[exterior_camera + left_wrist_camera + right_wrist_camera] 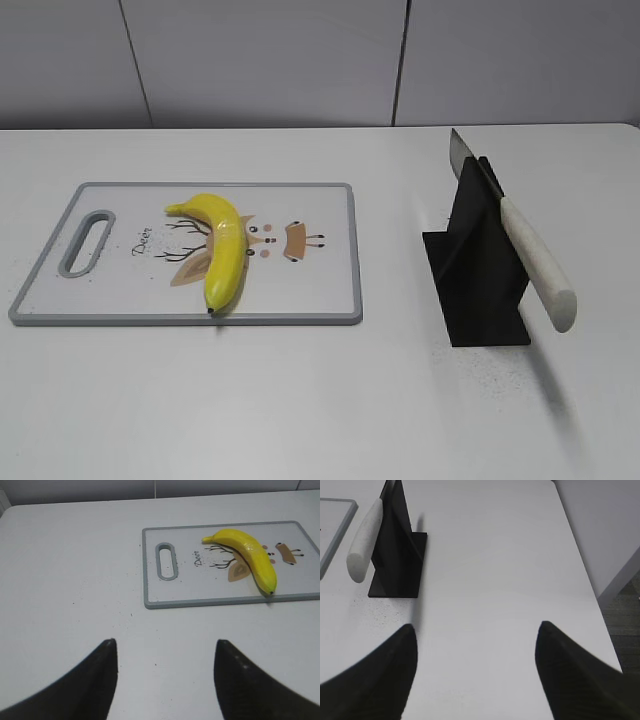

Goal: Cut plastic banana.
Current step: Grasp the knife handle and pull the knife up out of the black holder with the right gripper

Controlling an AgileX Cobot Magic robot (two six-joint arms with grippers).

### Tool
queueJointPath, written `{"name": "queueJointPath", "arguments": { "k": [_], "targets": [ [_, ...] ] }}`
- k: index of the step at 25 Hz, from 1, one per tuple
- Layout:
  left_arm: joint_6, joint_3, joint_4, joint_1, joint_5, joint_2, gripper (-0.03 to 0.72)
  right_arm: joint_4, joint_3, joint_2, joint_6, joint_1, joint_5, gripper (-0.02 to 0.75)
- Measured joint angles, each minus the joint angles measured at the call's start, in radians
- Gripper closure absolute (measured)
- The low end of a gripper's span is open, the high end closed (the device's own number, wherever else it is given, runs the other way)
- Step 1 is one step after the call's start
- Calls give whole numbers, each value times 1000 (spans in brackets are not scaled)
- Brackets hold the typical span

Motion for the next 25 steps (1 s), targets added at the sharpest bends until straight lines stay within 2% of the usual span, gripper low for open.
{"name": "queueJointPath", "arguments": {
  "k": [6,10,14,25],
  "targets": [
    [0,0,21,0,-2,0,114,-25,-9,4,0,0,-4,222],
    [0,0,29,0,-2,0,111,-12,-74,86,0,0,-4,214],
    [0,0,29,0,-3,0,108,24,-162,245,-1,0,37,187],
    [0,0,30,0,-3,0,106,123,-377,679,52,3,120,182]
  ]
}}
